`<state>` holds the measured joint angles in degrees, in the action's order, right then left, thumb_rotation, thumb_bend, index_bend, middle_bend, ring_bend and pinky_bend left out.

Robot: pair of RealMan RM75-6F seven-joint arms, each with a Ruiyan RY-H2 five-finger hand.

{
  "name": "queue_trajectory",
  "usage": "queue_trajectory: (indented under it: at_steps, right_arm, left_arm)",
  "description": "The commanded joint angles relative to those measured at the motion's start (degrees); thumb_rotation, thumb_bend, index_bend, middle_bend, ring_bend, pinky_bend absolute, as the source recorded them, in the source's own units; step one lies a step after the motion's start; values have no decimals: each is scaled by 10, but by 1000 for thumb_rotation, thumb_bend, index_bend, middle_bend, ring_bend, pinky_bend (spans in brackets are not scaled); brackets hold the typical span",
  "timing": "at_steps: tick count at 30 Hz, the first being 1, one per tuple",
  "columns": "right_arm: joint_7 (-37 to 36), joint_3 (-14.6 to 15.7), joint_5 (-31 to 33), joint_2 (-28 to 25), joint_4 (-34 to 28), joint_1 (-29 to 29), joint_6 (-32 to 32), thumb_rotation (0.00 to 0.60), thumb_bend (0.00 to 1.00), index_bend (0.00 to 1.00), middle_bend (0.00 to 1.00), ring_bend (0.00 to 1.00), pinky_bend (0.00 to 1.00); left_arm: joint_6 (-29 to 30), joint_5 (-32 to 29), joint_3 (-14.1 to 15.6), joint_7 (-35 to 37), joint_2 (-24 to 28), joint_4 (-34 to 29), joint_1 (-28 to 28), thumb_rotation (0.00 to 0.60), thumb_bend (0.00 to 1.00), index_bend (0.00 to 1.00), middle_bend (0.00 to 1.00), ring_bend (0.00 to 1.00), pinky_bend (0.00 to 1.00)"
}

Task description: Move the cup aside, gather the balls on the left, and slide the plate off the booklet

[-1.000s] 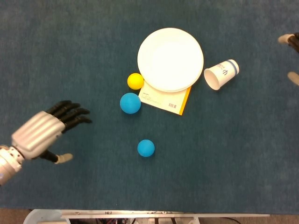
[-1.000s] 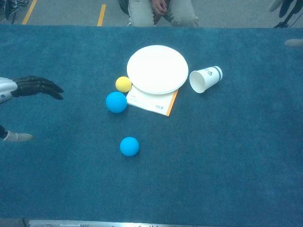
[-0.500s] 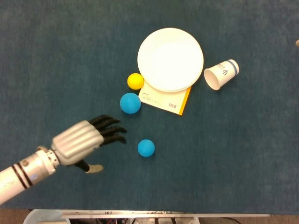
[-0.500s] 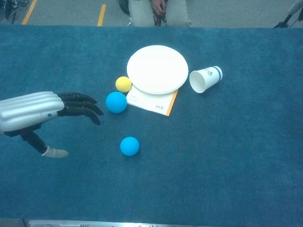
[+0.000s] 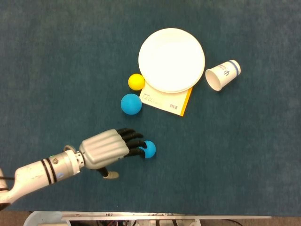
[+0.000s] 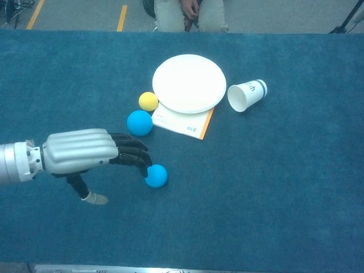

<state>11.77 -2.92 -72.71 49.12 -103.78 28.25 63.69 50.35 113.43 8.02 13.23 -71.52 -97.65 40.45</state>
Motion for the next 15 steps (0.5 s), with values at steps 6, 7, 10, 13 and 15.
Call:
queue_trajectory:
  at_steps: [6, 7, 10, 13, 15]
  right_arm:
    - [-6, -2, -2, -3, 5, -11, -2, 600, 171, 280, 383, 363, 590]
    - [-6, -3, -2, -3, 5, -12, -3, 600, 172, 280, 383, 363, 590]
    - [-7, -4, -5, -1, 6, -13, -6, 600, 171, 280, 383, 363, 590]
    - [-9, -5, -13, 0, 6, -16, -5, 600, 171, 280, 383, 362, 590]
    - [-6, -5, -21, 2, 6, -19, -1, 600, 171, 280, 383, 362, 590]
  left_arm:
    - [-6, -50, -16, -13, -30, 18, 15, 600, 184, 230, 154, 105, 140]
    - [-8, -56, -17, -15, -32, 17, 16, 600, 184, 225, 152, 105, 140]
    - [-17, -72, -21, -25, -45, 18, 21, 600, 185, 208, 146, 103, 140]
    - [-25, -88, -24, -43, -60, 25, 23, 600, 184, 206, 141, 102, 140]
    - [-31, -99, -23, -53, -69, 28, 24, 600, 184, 205, 139, 102, 140]
